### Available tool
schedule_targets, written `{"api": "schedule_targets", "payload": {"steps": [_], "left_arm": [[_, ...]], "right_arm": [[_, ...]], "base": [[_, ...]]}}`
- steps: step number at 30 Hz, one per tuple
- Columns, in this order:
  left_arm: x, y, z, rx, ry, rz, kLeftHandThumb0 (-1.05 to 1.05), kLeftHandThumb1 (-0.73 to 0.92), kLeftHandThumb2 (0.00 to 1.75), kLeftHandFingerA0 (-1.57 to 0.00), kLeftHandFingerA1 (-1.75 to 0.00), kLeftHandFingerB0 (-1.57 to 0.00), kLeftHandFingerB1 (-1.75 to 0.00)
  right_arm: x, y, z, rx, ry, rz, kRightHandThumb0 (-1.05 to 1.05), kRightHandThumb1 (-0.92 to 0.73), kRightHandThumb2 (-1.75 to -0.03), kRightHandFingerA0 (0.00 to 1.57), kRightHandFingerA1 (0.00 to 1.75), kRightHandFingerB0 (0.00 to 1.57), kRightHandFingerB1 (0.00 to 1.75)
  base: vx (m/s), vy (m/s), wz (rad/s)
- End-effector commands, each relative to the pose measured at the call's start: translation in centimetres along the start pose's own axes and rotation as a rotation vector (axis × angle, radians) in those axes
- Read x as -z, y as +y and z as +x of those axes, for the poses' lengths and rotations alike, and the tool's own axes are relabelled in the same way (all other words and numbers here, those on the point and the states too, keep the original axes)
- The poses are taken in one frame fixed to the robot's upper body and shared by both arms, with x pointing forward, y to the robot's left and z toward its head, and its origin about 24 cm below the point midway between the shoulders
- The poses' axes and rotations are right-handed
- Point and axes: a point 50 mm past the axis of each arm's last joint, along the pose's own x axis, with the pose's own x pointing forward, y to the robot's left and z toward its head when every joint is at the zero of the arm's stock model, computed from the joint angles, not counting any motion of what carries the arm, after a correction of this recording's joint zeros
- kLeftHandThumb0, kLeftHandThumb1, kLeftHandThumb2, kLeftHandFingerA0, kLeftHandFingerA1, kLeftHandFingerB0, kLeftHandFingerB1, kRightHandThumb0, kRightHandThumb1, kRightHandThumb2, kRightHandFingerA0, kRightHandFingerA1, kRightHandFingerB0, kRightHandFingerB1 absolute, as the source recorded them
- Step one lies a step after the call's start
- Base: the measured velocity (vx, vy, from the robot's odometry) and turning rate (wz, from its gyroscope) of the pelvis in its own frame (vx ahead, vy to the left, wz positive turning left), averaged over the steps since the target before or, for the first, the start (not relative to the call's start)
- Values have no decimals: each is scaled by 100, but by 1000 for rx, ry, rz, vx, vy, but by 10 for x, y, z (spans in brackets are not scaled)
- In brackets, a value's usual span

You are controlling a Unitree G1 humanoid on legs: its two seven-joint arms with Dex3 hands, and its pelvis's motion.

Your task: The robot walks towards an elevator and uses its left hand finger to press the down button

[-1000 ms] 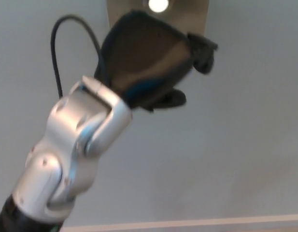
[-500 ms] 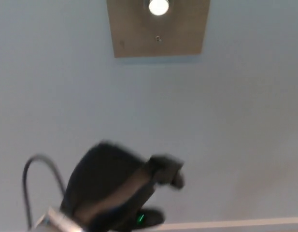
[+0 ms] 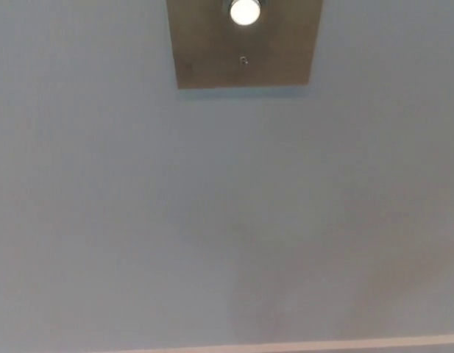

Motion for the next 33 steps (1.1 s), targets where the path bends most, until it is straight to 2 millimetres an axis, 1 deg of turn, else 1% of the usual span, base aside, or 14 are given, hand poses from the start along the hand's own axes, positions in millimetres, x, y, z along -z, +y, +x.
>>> {"api": "schedule_targets", "payload": {"steps": [1, 2, 4, 12, 13, 14, 16, 17, 18, 23, 28, 29, 31, 33], "left_arm": [[99, -111, -20, -16, 441, -659, -52, 52, 56, -68, -52, -68, -44], [98, -114, -18, -10, 461, -675, -57, 55, 57, -63, -56, -60, -42], [96, -125, -12, 23, 513, -702, -57, 56, 57, -62, -59, -60, -45], [103, -146, -15, 158, 655, -693, -52, 62, 59, -58, -55, -60, -45], [103, -149, -18, 168, 661, -692, -51, 62, 59, -58, -58, -59, -47], [103, -150, -18, 170, 663, -692, -51, 62, 59, -58, -58, -59, -47], [103, -151, -18, 171, 663, -691, -52, 62, 58, -63, -70, -63, -49], [101, -151, -17, 189, 648, -678, -53, 64, 60, -66, -68, -58, -47], [100, -152, -15, 200, 639, -666, -53, 64, 59, -67, -66, -59, -47], [97, -161, -18, 249, 660, -677, -49, 67, 60, -66, -58, -54, -47], [91, -168, -21, 200, 685, -841, -48, 69, 61, -71, -66, -56, -46], [91, -169, -21, 191, 691, -868, -49, 70, 61, -72, -67, -58, -46], [92, -171, -24, 178, 697, -900, -51, 68, 61, -67, -60, -54, -45], [94, -172, -29, 167, 708, -942, -53, 68, 60, -65, -57, -52, -44]], "right_arm": [[-1, -4, 2, 10, 4, -18, -51, -51, -56, 68, 55, 58, 37], [-1, -4, 2, 5, 4, -12, -54, -40, -79, 62, 62, 51, 51], [-3, -4, 3, -2, -3, -2, -54, -51, -57, 66, 55, 56, 37], [-3, -6, 3, 15, -20, -45, -54, -50, -55, 62, 51, 57, 37], [-3, -6, 3, 14, -20, -51, -58, -39, -80, 54, 59, 51, 51], [-3, -6, 3, 13, -19, -55, -58, -39, -80, 54, 59, 51, 51], [-3, -6, 4, 10, -11, -50, -56, -50, -56, 55, 49, 56, 38], [-5, -7, 5, 9, -4, -46, -54, -40, -80, 55, 63, 47, 51], [-5, -7, 5, 10, -1, -34, -50, -50, -56, 59, 54, 54, 36], [-5, -8, 6, 15, 3, -59, -47, -52, -56, 71, 75, 54, 37], [-10, -6, 9, 5, 33, -51, -45, -55, -57, 66, 59, 55, 37], [-10, -6, 10, 7, 37, -50, -50, -43, -80, 58, 61, 49, 51], [-9, -8, 10, 16, 44, -30, -47, -52, -56, 53, 40, 55, 37], [-8, -11, 10, 31, 49, -11, -50, -52, -57, 54, 40, 57, 38]], "base": [[0, 0, 0], [0, 0, 0], [0, 0, 0], [0, 0, 0], [0, 0, 0], [0, 0, 0], [0, 0, 0], [0, 0, 0], [0, 0, 0], [0, 0, 0], [0, 0, 0], [0, 0, 0], [0, 0, 0], [0, 0, 0]]}}
